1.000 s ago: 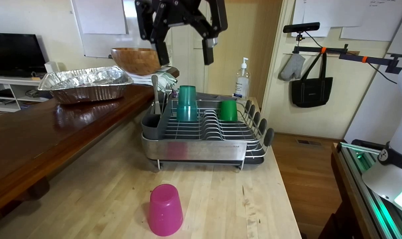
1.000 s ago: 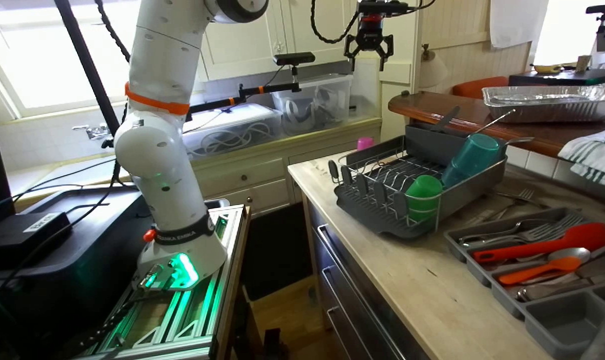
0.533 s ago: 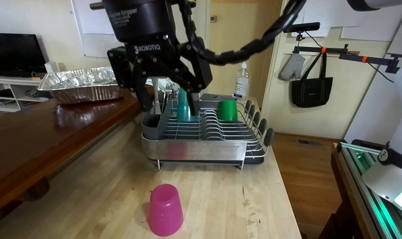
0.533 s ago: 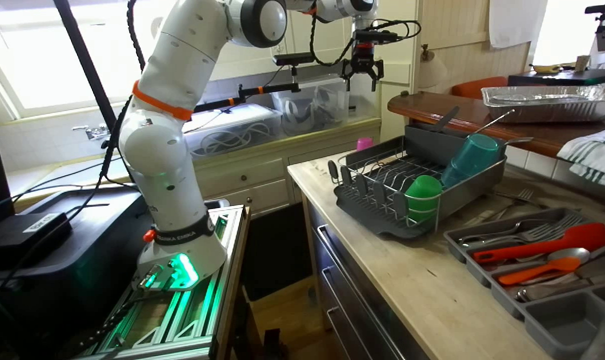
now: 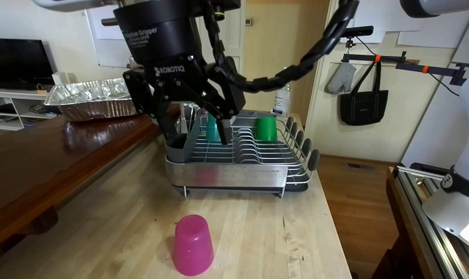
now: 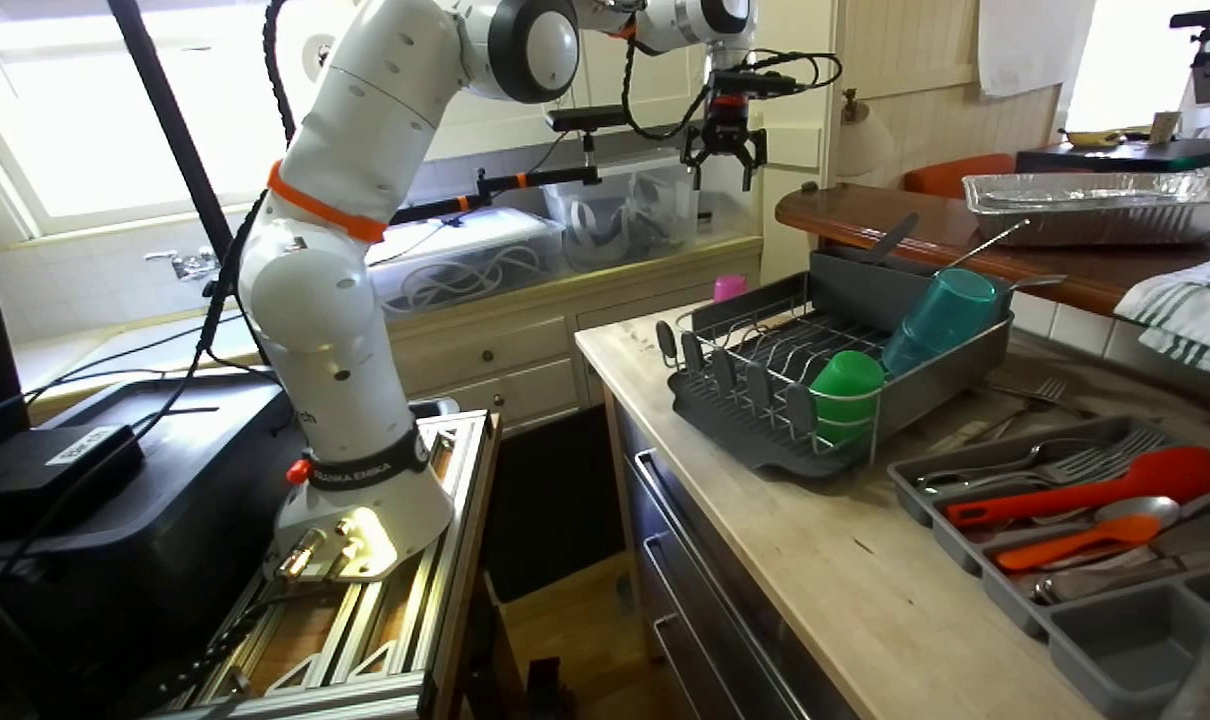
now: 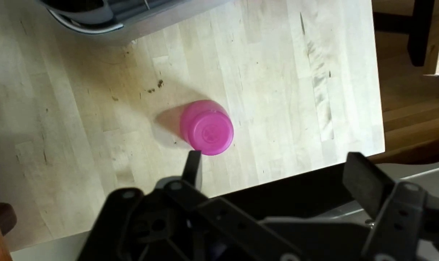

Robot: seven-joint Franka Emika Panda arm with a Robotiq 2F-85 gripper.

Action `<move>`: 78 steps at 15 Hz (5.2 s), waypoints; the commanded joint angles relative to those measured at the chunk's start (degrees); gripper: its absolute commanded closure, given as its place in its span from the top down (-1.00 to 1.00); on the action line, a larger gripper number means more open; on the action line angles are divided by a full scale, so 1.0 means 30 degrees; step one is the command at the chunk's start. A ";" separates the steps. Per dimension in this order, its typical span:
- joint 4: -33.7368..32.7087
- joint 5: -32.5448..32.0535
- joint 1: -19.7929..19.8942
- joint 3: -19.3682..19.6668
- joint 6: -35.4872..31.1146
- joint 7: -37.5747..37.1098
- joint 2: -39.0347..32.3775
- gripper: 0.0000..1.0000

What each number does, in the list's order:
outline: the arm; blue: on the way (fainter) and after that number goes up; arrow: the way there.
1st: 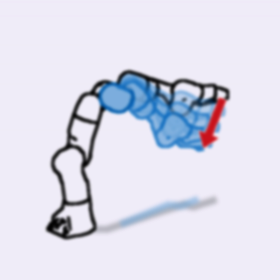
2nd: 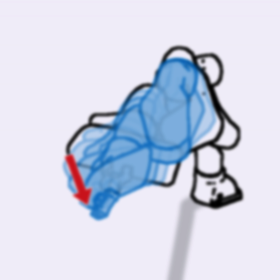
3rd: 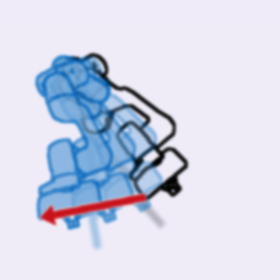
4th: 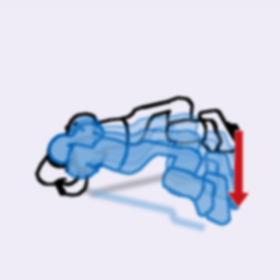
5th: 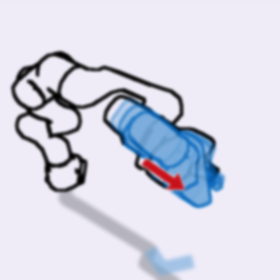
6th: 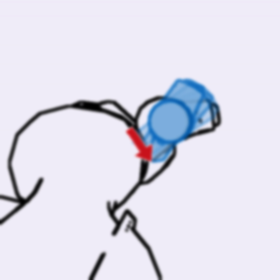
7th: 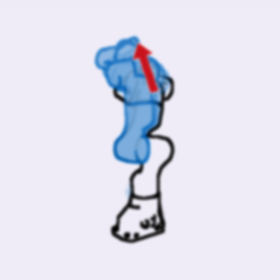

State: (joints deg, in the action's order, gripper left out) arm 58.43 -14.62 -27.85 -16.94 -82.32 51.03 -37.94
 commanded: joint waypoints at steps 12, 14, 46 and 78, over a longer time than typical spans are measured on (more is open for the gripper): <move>0.1814 -0.0322 -0.1065 0.0651 -0.4461 -0.8149 -0.3452 1.00; 0.1770 -0.0754 -0.1233 0.0877 -0.4962 -0.8233 -0.3695 1.00; -0.3659 -0.2209 -0.2666 0.2409 0.3376 -0.3463 -0.7727 1.00; -0.9190 -0.4543 -0.6749 0.5576 0.4517 -0.7893 -0.9898 1.00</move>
State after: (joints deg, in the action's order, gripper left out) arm 36.02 -26.43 -47.53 -1.29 -67.75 22.69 -65.14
